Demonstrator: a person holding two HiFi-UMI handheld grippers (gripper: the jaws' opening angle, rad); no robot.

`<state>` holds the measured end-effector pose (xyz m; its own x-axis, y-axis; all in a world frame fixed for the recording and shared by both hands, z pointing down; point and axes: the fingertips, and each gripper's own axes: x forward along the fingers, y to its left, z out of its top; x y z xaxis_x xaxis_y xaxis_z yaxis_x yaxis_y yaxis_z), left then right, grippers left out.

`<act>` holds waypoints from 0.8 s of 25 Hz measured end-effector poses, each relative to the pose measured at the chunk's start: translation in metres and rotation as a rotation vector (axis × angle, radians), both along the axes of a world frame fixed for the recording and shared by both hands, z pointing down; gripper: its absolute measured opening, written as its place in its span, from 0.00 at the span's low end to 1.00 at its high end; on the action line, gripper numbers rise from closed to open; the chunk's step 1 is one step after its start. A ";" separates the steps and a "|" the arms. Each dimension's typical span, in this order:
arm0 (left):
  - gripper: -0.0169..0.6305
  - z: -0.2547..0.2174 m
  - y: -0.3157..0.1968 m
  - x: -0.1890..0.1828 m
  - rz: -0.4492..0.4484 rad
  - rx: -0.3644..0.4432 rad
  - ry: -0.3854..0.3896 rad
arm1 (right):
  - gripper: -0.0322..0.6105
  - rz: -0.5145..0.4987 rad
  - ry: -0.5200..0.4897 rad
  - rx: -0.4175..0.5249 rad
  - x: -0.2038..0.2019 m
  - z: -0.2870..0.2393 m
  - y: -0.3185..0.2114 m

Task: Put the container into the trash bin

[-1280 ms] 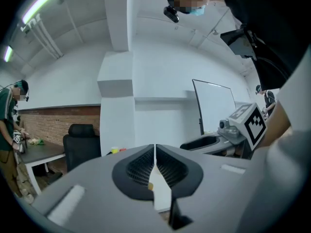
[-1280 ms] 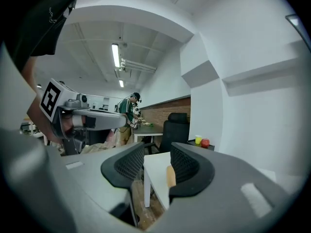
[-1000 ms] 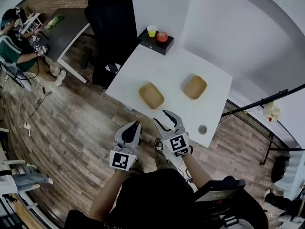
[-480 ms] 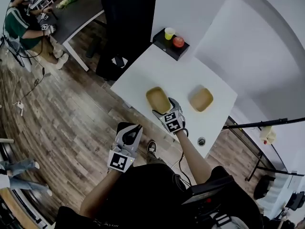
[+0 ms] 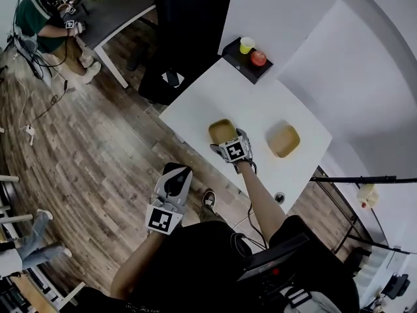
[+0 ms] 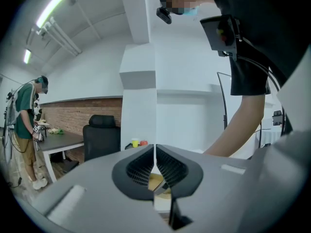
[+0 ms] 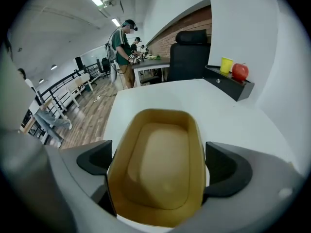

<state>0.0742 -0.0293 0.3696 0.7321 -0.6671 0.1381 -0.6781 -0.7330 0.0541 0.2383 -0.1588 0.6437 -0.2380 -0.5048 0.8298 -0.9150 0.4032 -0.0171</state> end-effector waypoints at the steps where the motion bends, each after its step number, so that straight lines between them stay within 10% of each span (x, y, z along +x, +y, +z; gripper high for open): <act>1: 0.02 0.000 -0.001 -0.001 -0.004 -0.001 -0.001 | 0.99 0.012 -0.007 0.001 0.000 0.002 -0.003; 20: 0.02 0.001 -0.003 -0.002 -0.018 0.003 0.000 | 0.89 0.046 0.039 -0.215 0.015 0.035 0.012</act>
<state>0.0722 -0.0318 0.3705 0.7203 -0.6802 0.1360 -0.6908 -0.7211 0.0519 0.2530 -0.1465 0.6789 -0.1848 -0.3244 0.9277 -0.9338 0.3522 -0.0629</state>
